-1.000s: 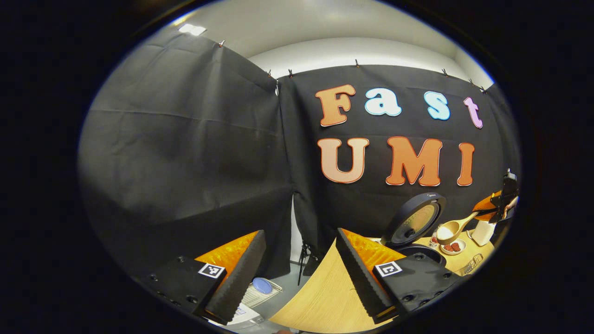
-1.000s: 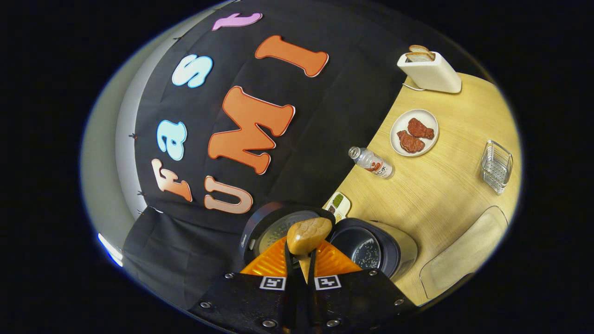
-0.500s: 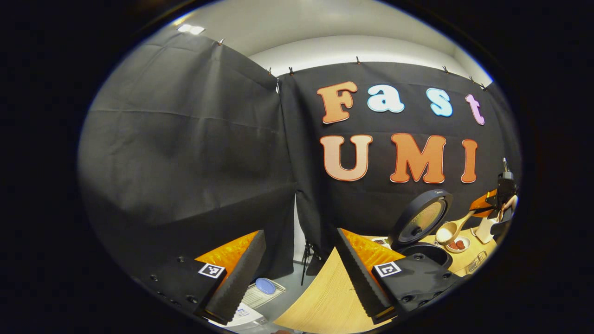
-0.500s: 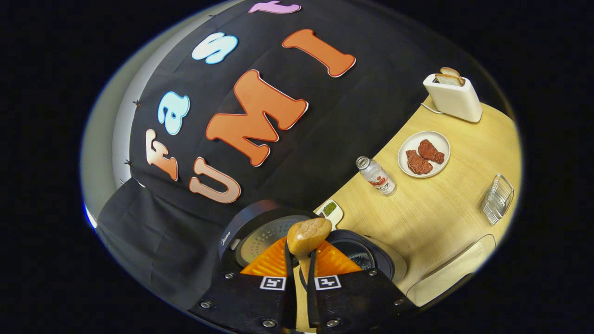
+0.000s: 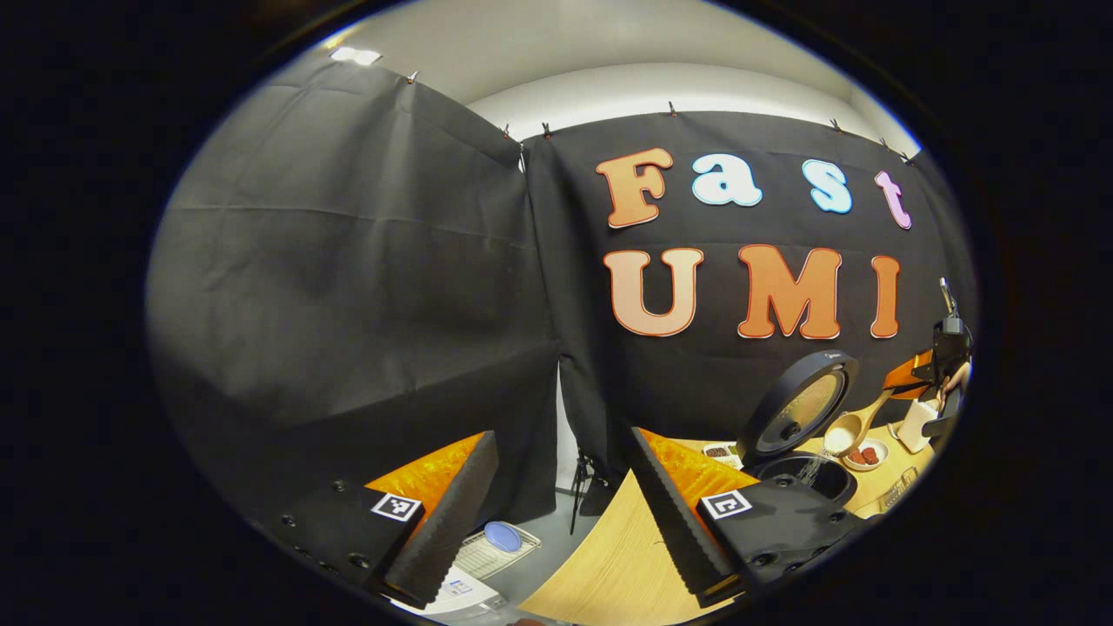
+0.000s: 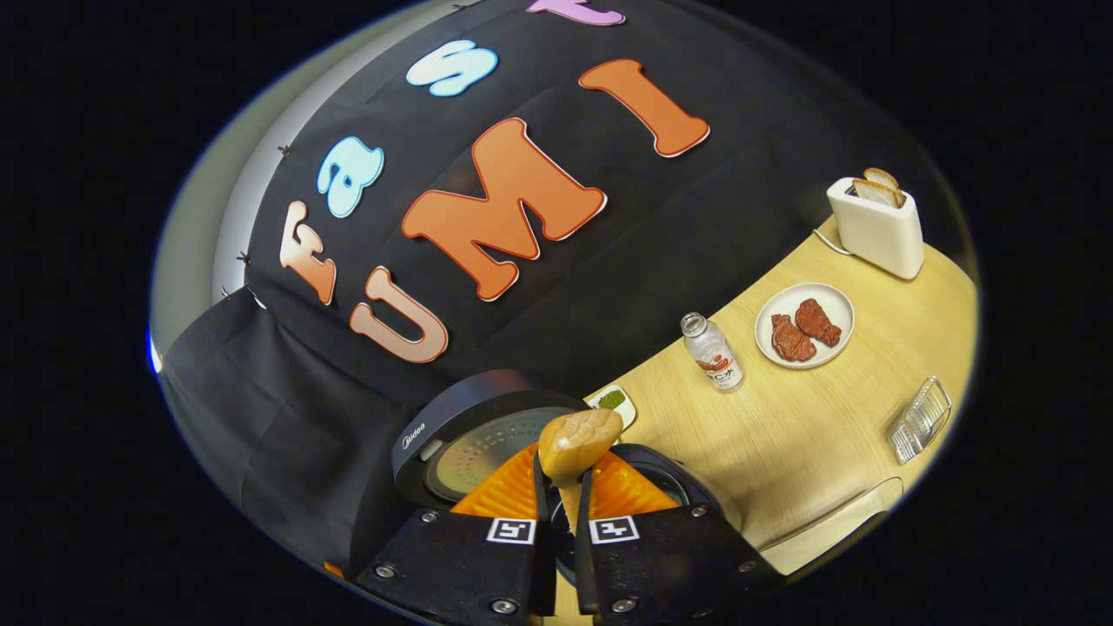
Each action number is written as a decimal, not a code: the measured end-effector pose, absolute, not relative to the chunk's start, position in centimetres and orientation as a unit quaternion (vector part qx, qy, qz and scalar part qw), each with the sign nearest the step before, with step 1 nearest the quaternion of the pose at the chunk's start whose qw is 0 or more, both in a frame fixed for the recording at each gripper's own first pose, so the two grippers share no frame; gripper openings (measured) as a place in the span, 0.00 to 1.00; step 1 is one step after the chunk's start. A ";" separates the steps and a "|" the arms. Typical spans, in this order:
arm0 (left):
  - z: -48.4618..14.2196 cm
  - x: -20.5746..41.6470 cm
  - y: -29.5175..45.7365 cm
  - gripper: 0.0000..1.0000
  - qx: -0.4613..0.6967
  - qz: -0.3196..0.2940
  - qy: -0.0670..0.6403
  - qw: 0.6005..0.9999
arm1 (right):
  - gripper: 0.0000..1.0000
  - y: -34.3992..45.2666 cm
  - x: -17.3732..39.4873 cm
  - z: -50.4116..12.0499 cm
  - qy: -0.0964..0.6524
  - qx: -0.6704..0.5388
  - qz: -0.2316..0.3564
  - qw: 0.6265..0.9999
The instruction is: Close the left gripper, press the button to open the rice cooker; take a wooden spoon from the chopstick holder with the right hand, scoop a spoonful of rice and pour it into the rice cooker, then put the wooden spoon back into the chopstick holder.
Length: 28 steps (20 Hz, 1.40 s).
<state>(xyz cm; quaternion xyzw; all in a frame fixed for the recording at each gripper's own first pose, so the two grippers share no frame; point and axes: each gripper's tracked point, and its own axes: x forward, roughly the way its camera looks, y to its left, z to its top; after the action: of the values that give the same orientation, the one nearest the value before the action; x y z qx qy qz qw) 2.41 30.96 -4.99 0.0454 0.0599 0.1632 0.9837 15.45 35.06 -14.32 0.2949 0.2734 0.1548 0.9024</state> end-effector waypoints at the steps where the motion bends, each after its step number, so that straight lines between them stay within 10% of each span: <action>1: -5.1 2.4 31.1 0.98 0.046 0.164 0.060 0.984 | 0.08 35.1 15.5 -14.1 0.270 0.288 0.156 0.905; 28: -5.0 2.5 31.0 1.00 0.050 0.173 0.057 0.982 | 0.08 36.5 15.4 -12.1 0.205 0.136 0.196 0.949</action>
<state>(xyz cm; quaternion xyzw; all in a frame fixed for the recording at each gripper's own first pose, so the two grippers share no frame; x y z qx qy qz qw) 2.49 31.00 -4.95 0.0504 0.0573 0.1733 0.9819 15.45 36.50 -12.07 0.1365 0.2050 0.1960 0.9492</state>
